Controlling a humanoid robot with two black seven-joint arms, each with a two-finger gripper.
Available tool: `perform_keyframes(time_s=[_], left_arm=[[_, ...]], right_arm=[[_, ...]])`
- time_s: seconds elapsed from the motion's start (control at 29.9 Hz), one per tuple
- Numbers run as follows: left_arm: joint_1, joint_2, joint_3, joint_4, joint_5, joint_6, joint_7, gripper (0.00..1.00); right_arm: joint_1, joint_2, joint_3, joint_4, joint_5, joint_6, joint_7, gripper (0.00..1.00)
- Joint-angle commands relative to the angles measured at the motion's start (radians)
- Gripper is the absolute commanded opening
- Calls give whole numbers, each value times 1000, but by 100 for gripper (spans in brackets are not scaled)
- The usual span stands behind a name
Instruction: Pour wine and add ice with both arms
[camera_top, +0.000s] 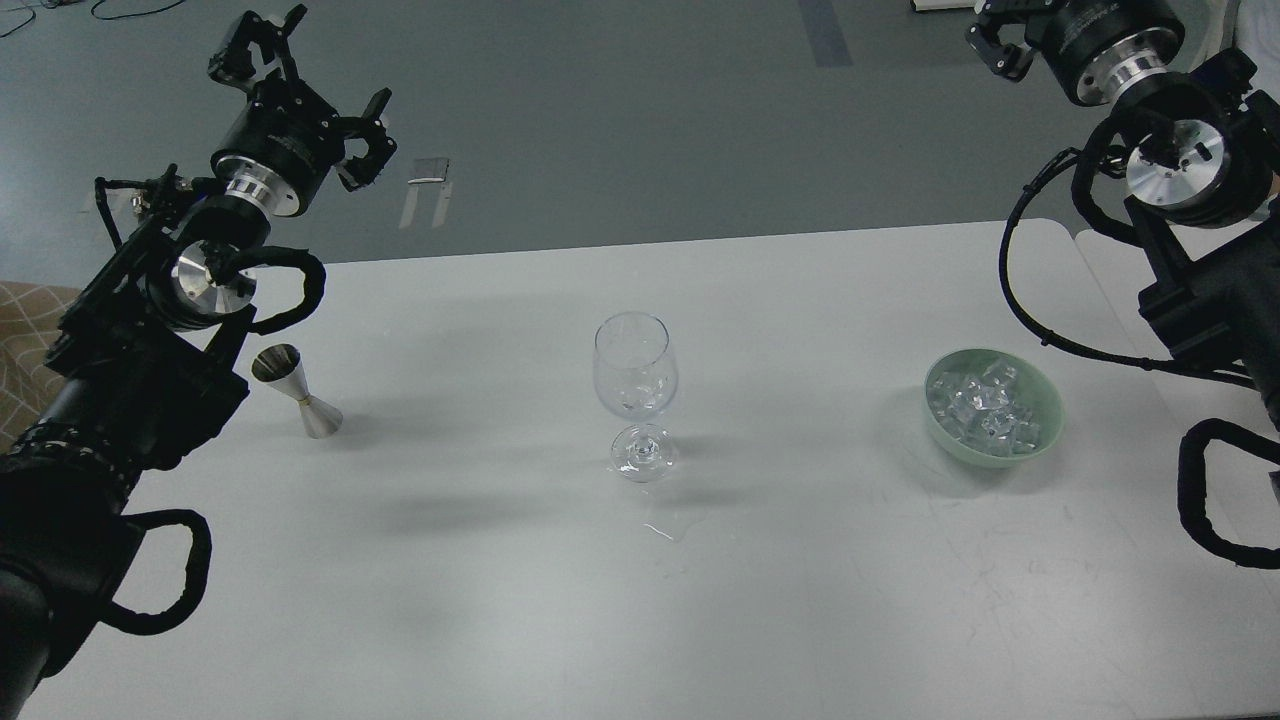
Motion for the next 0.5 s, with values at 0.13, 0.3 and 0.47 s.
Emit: perform_keyframes(time_s=[0.13,0.3,0.47], left_arm=[[-13,-1,-8,-1,0,8,11,100],[-13,-9,-9,-1,0,12,13,99],[-13,-12,-9,-3,1,14,11,99]], right_arm=[[-6,5,3,2,0,-1,0,100],[-7,5,3,2,0,-3,0,100],[-12,5,4,2,0,-5,0,100]])
